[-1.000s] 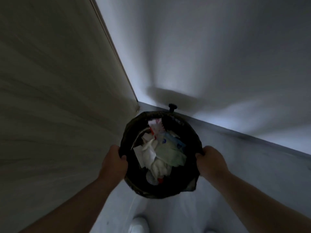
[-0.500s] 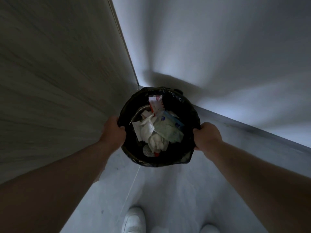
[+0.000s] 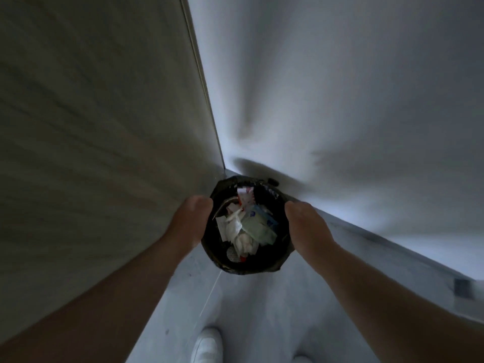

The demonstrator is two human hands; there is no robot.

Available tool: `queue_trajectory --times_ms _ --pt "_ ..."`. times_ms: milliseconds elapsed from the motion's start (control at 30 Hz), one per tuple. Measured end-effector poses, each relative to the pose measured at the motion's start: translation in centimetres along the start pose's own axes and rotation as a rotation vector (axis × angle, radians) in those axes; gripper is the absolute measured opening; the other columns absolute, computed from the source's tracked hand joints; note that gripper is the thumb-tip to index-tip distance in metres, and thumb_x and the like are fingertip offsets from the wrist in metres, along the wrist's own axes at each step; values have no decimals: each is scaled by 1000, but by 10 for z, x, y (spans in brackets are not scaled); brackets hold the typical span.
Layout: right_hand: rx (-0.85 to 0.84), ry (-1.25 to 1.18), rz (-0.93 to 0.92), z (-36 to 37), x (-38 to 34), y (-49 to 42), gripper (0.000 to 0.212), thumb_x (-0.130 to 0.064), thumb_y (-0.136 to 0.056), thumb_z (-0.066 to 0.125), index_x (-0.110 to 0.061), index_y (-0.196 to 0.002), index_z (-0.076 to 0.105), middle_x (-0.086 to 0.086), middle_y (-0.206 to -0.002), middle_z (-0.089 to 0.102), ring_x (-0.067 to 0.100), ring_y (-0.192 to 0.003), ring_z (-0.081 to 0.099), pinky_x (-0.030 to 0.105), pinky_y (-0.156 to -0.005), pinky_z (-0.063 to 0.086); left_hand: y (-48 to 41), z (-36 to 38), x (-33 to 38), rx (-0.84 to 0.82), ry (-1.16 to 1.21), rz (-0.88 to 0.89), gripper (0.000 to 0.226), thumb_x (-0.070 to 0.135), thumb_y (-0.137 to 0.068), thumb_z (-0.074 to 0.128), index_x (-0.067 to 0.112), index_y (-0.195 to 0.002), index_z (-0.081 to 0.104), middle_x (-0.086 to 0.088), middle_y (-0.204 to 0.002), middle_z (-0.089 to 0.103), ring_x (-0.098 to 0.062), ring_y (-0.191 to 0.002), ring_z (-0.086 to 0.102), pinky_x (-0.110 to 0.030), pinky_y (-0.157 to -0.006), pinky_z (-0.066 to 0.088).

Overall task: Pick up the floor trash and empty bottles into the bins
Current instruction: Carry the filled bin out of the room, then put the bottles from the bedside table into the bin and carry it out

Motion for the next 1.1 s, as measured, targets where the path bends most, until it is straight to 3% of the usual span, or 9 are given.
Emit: queue_trajectory --times_ms 100,167,267,367,500,600,767,933,1100 --pt "19 -19 -111 -38 -44 61 26 -18 -98 38 -5 -115 53 18 -112 57 34 -103 55 35 -80 41 70 -30 46 -13 332 -103 25 27 -99 41 17 -80 56 -5 -78 56 -16 -70 53 -31 -69 46" --pt "12 -106 -117 -64 -70 107 28 -16 -98 39 -3 -120 53 19 -119 56 34 -110 53 35 -86 41 119 -50 71 17 406 -107 29 30 -99 40 15 -81 57 -5 -78 59 -17 -72 57 -31 -67 48" --pt "-33 -154 -207 -104 -101 175 27 -26 -100 37 -12 -107 59 12 -113 62 28 -101 56 31 -80 42 193 -75 98 35 481 -111 31 29 -99 41 14 -80 60 -5 -79 64 -18 -74 60 -32 -67 50" --pt "-40 -181 -268 -136 -115 238 29 -22 -101 37 -28 -79 54 -11 -84 55 10 -81 53 6 -68 39 265 -92 114 25 481 -78 31 25 -99 39 13 -83 63 -5 -81 66 -18 -76 62 -32 -69 51" --pt "-104 -243 -274 -185 -135 307 32 -26 -101 37 -27 -72 49 -13 -78 50 11 -78 50 25 -76 45 350 -123 144 103 539 -71 29 25 -97 42 12 -83 65 -7 -84 67 -21 -81 63 -33 -69 51" --pt "-154 -172 -379 -211 -149 354 28 -28 -101 39 -28 -75 50 -15 -78 51 -2 -75 51 4 -66 38 410 -147 157 140 557 -6 32 29 -97 43 10 -87 66 -10 -89 68 -26 -88 63 -41 -79 53" --pt "-313 -184 -472 -239 -175 418 27 -37 -97 44 -41 -77 62 -17 -90 57 15 -98 55 40 -97 45 503 -188 169 294 592 141 40 39 -98 39 13 -94 69 -9 -97 71 -28 -97 65 -44 -88 53" --pt "-476 -127 -639 -239 -215 491 11 -55 -90 44 -49 -88 53 -22 -106 54 13 -115 51 41 -107 37 587 -224 157 481 661 219 43 37 -100 35 12 -94 69 -12 -101 70 -28 -100 65 -44 -91 53" --pt "-682 -49 -801 -219 -255 573 10 -45 -97 40 -43 -94 50 -33 -96 45 5 -104 50 34 -105 38 666 -271 108 731 816 159 44 37 -100 32 14 -89 69 -6 -91 72 -27 -98 65 -42 -84 52"
Point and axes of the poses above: each hand's wrist, its own y-axis away from the middle knuckle, its own z-axis out of the palm, x = y × z, the point moved 1 cm from there along -y, towards the middle knuckle
